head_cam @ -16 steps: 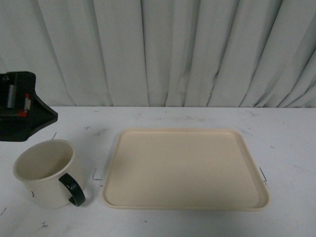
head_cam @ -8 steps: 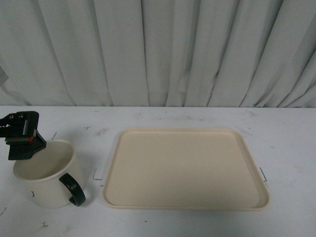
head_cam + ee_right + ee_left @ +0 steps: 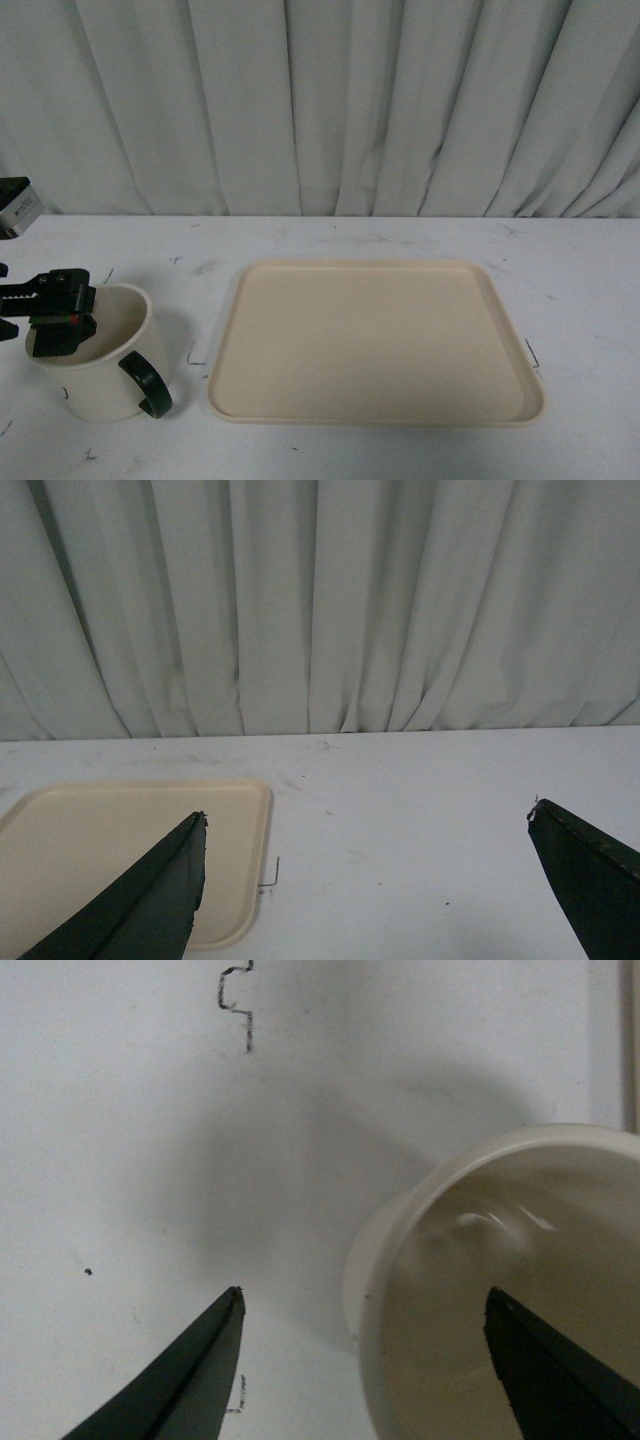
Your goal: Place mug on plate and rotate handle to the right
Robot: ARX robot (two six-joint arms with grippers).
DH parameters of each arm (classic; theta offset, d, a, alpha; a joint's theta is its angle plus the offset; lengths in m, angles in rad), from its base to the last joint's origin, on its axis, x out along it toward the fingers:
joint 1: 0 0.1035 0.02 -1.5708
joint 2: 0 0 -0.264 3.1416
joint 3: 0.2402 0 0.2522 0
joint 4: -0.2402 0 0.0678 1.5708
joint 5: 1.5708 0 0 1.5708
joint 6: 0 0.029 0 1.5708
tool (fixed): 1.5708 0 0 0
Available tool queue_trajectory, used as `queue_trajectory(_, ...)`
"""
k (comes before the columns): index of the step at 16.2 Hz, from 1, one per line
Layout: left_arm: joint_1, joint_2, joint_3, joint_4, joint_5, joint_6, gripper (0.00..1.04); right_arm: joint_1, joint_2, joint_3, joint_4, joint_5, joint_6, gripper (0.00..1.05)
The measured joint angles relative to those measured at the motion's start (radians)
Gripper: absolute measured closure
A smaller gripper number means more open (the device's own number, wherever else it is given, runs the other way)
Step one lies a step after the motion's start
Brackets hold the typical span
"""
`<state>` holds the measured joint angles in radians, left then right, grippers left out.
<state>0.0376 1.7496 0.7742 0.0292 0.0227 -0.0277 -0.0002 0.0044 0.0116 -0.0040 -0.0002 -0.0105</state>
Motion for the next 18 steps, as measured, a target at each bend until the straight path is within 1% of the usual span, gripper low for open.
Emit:
queue_trajectory(3, 0.007, 0.01, -0.002, 0.01, 0.003, -0.017, 0.61, 0.0, 0.0, 0.0, 0.0, 0.0, 0.0, 0.06)
queue_trajectory(6, -0.003, -0.023, -0.032, 0.015, 0.007, -0.021, 0.93, 0.0, 0.0, 0.0, 0.0, 0.0, 0.0, 0.06)
queue_trajectory(7, -0.003, -0.051, -0.04, 0.006, 0.018, -0.023, 1.02, 0.0, 0.0, 0.0, 0.0, 0.0, 0.0, 0.06)
queue_trajectory(9, -0.006, -0.118, -0.046, -0.016, 0.012, -0.023, 1.02, 0.0, 0.0, 0.0, 0.0, 0.0, 0.0, 0.06)
queue_trajectory(11, -0.04, -0.185, -0.04, -0.029, 0.003, -0.024, 1.02, 0.0, 0.0, 0.0, 0.0, 0.0, 0.0, 0.06)
queue_trajectory(12, -0.079, -0.196, -0.024, -0.028, -0.005, -0.026, 1.02, 0.0, 0.0, 0.0, 0.0, 0.0, 0.0, 0.06)
queue_trajectory(14, -0.192, -0.182, 0.027, -0.005, -0.039, -0.035, 1.02, 0.0, 0.0, 0.0, 0.0, 0.0, 0.0, 0.06)
queue_trajectory(16, -0.317, -0.113, 0.098, 0.008, -0.077, -0.051, 1.02, 0.0, 0.0, 0.0, 0.0, 0.0, 0.0, 0.06)
queue_trajectory(18, -0.42, -0.005, 0.187, 0.009, -0.098, -0.06, 1.02, 0.0, 0.0, 0.0, 0.0, 0.0, 0.0, 0.06)
